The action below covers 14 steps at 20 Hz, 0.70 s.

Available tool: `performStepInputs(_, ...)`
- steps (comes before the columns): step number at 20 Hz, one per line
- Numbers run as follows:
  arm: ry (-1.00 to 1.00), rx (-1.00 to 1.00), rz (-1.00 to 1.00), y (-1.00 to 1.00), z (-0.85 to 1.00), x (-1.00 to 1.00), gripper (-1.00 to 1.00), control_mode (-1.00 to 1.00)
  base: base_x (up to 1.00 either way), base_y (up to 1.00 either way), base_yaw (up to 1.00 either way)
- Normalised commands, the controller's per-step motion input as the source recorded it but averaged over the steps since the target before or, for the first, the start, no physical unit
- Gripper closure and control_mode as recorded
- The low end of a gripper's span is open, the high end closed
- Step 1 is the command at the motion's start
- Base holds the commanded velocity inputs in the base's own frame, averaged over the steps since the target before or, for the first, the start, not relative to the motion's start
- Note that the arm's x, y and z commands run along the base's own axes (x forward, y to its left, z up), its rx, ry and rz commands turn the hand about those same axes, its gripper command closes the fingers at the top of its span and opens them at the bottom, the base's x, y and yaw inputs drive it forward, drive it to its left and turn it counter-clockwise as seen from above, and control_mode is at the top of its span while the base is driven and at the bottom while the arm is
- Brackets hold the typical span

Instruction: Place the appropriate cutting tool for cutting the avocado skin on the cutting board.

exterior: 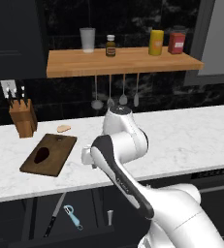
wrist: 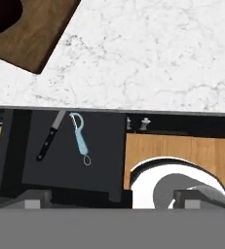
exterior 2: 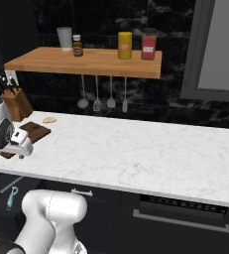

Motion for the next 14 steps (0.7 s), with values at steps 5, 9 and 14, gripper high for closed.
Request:
performStepInputs(5,0.21,0.05,0.0,1.0,-0.59,0.03,-1.0,-1.0,0.0,0.0,0.0)
performStepInputs(9,0.08,0.01,0.0,1.0,-0.86,-0.07,-1.0,-1.0,0.0,0.0,0.0)
performStepInputs(14,0.0,0.0,0.0,0.91,-0.78,0.0,-1.0,-1.0,0.0,0.0,0.0)
